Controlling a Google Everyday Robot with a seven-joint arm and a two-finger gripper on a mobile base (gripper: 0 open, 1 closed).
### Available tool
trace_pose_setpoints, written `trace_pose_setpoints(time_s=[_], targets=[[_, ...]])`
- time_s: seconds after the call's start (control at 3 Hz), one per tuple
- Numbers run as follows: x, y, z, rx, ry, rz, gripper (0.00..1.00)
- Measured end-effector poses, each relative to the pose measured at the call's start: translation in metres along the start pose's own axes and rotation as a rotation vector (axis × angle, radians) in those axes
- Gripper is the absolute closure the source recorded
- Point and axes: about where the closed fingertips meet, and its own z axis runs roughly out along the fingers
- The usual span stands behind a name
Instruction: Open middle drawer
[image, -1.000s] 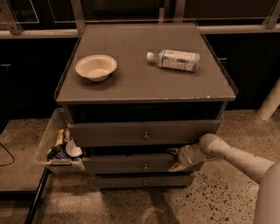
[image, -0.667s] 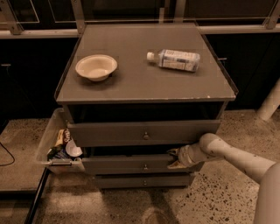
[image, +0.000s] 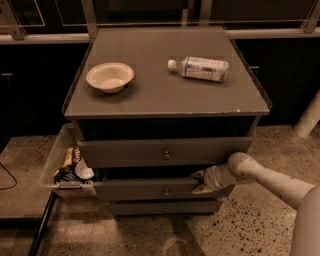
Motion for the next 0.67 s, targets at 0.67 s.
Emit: trace_pose_setpoints(time_s=[0.67], targets=[[-0.0007,0.0055,-0.0026,-0.013,-0.029,0.008,0.18]])
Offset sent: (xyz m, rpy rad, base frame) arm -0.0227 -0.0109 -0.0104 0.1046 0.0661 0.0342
